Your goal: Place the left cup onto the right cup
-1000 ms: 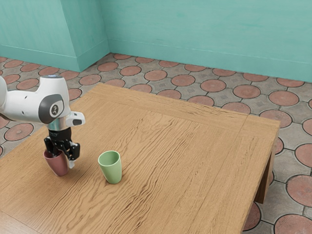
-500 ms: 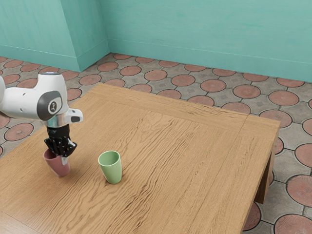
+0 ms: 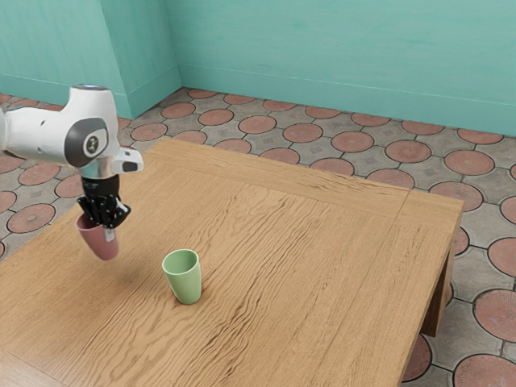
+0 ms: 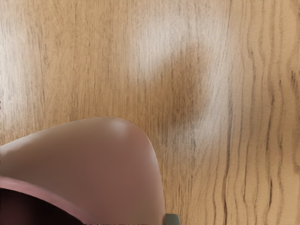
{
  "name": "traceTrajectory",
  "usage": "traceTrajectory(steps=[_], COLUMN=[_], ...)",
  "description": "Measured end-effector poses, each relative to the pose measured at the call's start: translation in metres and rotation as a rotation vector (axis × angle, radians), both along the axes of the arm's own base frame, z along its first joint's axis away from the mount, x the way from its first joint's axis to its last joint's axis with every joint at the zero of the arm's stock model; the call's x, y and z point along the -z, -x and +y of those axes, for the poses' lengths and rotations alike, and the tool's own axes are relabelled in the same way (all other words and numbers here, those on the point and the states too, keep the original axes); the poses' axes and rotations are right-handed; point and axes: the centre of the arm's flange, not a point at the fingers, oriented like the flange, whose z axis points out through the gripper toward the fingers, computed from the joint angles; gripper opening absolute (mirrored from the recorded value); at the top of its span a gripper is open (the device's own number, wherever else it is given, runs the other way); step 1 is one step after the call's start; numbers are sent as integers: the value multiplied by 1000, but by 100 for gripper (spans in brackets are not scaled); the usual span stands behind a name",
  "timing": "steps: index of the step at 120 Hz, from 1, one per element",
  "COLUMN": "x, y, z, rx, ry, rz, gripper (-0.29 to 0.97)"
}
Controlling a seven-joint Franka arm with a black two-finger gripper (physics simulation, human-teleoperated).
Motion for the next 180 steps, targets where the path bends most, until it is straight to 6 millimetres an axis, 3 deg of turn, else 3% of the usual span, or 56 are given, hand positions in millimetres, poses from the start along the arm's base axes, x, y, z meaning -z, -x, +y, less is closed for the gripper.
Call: traceTrajectory(steps=[70,180], x=[-66,-85], y=[-38,-46], z=[-69,-210], rx=[109,247], ry=[2,37], rz=[-58,-87], gripper=[-11,-11])
